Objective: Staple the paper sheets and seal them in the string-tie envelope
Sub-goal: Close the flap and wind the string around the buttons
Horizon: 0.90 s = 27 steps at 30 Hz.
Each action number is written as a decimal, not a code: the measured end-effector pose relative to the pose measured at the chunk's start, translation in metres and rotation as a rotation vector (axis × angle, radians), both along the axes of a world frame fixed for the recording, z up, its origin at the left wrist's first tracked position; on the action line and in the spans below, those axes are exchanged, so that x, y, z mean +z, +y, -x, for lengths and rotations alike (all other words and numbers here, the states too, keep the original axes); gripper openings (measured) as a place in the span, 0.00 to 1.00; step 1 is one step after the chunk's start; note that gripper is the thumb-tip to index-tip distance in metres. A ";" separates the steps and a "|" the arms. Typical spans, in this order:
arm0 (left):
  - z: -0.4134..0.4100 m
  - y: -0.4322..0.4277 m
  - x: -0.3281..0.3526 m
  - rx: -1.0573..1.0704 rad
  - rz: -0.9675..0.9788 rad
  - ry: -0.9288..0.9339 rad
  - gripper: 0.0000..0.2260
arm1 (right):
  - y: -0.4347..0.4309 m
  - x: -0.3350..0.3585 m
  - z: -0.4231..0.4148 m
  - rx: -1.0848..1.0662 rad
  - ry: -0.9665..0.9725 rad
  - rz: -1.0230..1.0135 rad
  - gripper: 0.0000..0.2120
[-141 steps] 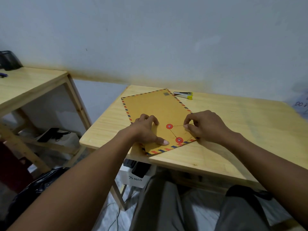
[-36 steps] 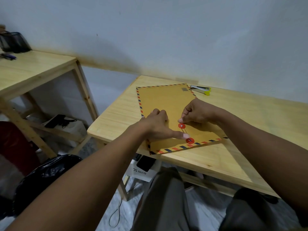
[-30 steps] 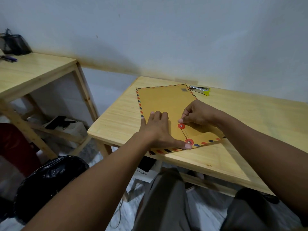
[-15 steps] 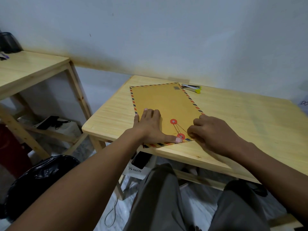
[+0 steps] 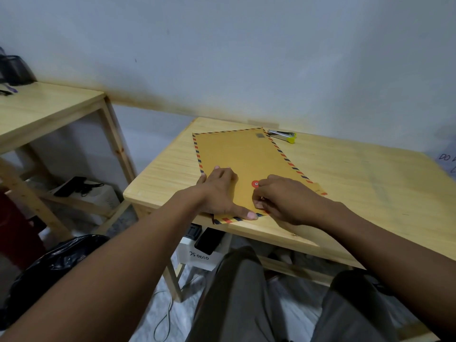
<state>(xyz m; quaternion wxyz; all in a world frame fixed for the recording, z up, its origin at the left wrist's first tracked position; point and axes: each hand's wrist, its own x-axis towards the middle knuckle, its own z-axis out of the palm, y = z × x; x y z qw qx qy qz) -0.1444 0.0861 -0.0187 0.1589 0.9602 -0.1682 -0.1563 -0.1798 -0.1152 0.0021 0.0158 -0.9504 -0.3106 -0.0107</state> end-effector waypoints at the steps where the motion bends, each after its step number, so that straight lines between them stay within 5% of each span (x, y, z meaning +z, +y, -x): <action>1: 0.000 0.000 -0.001 -0.002 0.000 -0.004 0.54 | 0.002 0.001 -0.007 -0.016 0.013 -0.002 0.07; 6: -0.008 0.001 -0.008 -0.006 0.009 -0.014 0.57 | -0.004 0.004 -0.032 -0.189 0.175 -0.207 0.08; 11: 0.001 0.008 -0.017 -0.038 0.100 -0.200 0.53 | -0.039 -0.008 -0.016 -0.284 -0.121 -0.264 0.14; 15: 0.036 0.012 -0.022 -0.257 0.197 -0.619 0.24 | -0.076 -0.013 0.021 -0.219 -0.051 -0.298 0.20; 18: 0.053 0.008 -0.022 -0.441 0.123 -0.683 0.08 | -0.091 -0.024 0.036 -0.213 -0.027 -0.277 0.15; 27: 0.076 0.026 -0.009 -0.606 -0.164 -0.827 0.25 | -0.072 -0.016 0.055 -0.142 -0.216 -0.188 0.07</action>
